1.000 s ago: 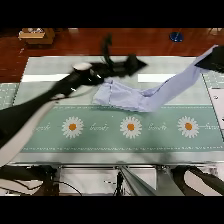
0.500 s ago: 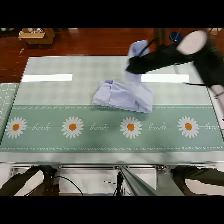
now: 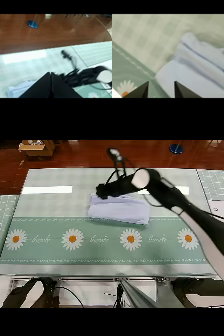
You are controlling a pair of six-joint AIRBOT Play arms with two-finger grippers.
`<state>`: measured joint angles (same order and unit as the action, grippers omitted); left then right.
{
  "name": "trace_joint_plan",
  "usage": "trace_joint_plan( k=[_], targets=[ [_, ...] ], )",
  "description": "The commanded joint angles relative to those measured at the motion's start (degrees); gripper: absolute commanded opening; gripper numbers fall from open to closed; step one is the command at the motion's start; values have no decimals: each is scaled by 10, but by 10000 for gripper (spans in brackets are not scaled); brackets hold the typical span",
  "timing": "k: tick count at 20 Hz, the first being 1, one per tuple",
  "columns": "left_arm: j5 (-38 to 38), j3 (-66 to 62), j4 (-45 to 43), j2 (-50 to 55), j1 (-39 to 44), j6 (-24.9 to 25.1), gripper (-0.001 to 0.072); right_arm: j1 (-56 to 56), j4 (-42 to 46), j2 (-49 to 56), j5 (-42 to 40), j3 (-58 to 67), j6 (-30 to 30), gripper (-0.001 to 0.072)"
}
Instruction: Fold the shirts.
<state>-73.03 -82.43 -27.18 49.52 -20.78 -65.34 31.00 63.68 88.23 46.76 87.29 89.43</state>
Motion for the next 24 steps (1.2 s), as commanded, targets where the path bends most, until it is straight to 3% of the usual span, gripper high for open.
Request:
trace_joint_plan(
  k=[1,4,6,7,8,9,10,12,16,19,24],
  targets=[
    [-6,1,-27,0,-4,-1,23,-97,163,-90,80,0,31,392],
    [-10,2,-80,5,-4,-1,24,-254,329,-162,247,0,25,395],
    [-26,3,-129,9,-4,-1,26,-387,386,-178,343,-24,-19,396],
    [-37,3,-151,12,-4,-1,73,-455,360,-179,370,-50,-40,408],
    [-45,3,-165,15,-3,-1,185,-528,292,-179,391,-88,-55,410],
    [-46,7,-173,16,-2,-1,349,-589,205,-179,397,-134,-62,427],
    [-46,13,-175,16,-2,-1,431,-638,106,-179,395,-185,-73,448],
    [-46,23,-174,16,-2,-1,448,-688,-74,-179,353,-304,-111,476],
    [-46,36,-175,18,-2,-15,449,-603,-194,-176,162,-485,-144,476],
    [-46,36,-175,19,-2,-21,448,-487,-263,-144,39,-517,-159,475],
    [-47,36,-175,19,-2,-30,448,-322,-518,-64,-87,-510,-288,474]
  ],
)
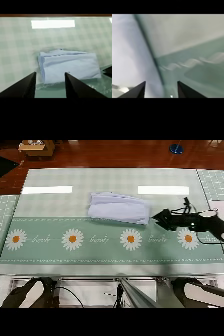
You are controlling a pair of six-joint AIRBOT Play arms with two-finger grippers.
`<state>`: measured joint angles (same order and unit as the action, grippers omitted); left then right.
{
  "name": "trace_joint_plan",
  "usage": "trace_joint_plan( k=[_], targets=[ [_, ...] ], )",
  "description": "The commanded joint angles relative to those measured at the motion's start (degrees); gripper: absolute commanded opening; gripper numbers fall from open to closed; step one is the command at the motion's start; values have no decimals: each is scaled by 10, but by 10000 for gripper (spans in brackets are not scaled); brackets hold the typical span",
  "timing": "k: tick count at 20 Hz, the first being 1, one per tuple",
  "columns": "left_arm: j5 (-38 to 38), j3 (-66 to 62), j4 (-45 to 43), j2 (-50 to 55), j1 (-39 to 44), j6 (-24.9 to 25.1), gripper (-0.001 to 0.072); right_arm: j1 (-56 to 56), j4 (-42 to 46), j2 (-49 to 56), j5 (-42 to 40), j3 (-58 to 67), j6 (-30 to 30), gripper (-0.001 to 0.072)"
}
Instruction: Fold the shirts.
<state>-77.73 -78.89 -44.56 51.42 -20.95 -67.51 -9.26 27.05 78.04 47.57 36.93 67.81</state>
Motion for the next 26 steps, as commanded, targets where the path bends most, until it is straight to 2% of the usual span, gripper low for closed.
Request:
trace_joint_plan(
  k=[1,3,4,6,8,9,12,15,17,20,26],
  targets=[
    [0,0,-1,0,0,-8,448,98,-166,52,-106,5,-74,474],
    [-4,0,-1,0,0,-8,448,119,-166,75,-112,40,-73,456],
    [-4,0,-1,0,0,-8,448,127,-166,86,-111,61,-72,411],
    [-3,0,-1,1,0,-8,448,134,-165,104,-103,103,-71,269],
    [-3,0,-1,1,0,-7,448,129,-161,108,-85,139,-73,64],
    [-3,0,-1,1,0,-7,448,119,-156,106,-55,161,-80,38],
    [-3,0,-17,4,0,-7,447,61,-83,82,75,237,-67,38],
    [-2,0,-69,23,0,-8,431,-28,71,16,201,325,6,37],
    [-2,0,-108,47,0,-8,370,-102,186,-39,237,377,62,38],
    [0,0,-131,85,0,-29,370,-228,311,-116,268,422,130,37],
    [45,0,-131,122,19,-25,371,-458,490,-147,504,422,143,37]
  ],
)
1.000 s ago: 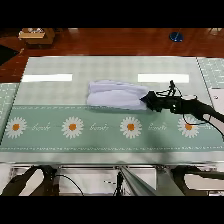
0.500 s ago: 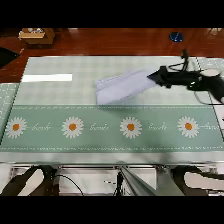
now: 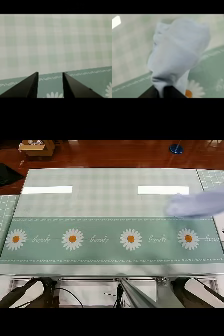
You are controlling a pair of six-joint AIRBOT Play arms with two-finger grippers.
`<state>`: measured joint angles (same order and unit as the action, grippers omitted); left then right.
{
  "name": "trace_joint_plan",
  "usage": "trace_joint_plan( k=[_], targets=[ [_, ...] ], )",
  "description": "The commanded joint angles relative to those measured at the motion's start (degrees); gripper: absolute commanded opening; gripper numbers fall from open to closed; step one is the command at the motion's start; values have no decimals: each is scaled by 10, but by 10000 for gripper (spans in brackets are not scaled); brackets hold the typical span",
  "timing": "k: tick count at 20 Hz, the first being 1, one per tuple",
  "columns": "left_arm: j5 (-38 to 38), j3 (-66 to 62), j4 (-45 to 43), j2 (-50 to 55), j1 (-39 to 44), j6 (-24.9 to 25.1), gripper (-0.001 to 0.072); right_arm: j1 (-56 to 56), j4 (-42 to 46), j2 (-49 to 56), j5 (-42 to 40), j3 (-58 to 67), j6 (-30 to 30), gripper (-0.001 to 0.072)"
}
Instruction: Fold the shirts.
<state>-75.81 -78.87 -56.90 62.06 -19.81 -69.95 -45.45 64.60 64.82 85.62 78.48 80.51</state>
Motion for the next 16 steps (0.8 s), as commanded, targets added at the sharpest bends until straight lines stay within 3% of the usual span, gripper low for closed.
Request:
trace_joint_plan(
  k=[1,3,5,8,16],
  targets=[
    [37,0,-7,18,10,3,371,-118,149,-15,154,7,16,37],
    [56,0,-7,21,10,7,371,-156,220,-15,207,7,24,37],
    [75,0,-7,23,9,29,371,-198,245,-27,210,7,35,37],
    [79,0,-13,28,9,48,371,-268,421,-52,210,7,47,37],
    [130,0,-23,28,9,48,371,-460,412,-101,210,-75,42,37]
  ],
)
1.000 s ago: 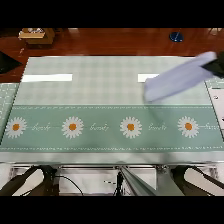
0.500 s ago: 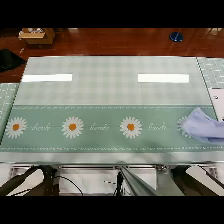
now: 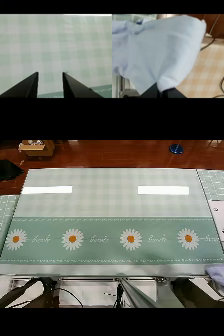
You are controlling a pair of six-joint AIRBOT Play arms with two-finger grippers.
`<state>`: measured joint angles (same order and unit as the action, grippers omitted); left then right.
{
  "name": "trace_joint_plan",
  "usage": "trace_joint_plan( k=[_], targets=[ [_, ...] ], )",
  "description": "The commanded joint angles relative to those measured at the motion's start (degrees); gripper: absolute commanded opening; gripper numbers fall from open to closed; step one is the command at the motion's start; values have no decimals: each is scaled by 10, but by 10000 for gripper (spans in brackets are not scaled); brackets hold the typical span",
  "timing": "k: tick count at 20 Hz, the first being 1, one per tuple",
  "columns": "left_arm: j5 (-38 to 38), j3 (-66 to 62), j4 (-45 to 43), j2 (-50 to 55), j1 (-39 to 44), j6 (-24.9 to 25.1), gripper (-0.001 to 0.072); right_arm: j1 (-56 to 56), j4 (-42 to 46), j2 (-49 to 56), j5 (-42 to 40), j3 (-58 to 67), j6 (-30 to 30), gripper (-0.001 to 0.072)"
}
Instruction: Fold the shirts.
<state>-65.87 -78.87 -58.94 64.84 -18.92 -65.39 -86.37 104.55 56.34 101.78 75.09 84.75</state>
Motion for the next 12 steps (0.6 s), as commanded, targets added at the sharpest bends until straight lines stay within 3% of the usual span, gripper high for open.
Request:
trace_joint_plan(
  k=[1,6,10,12],
  targets=[
    [44,0,-2,0,0,2,371,-54,14,-20,49,-70,-6,37],
    [77,0,-2,0,0,2,371,-53,140,-22,43,-208,-11,38],
    [83,0,-2,0,0,2,371,-53,206,-22,27,-222,-51,39],
    [85,0,-2,0,0,2,371,-53,219,-22,13,-222,-71,119]
  ],
)
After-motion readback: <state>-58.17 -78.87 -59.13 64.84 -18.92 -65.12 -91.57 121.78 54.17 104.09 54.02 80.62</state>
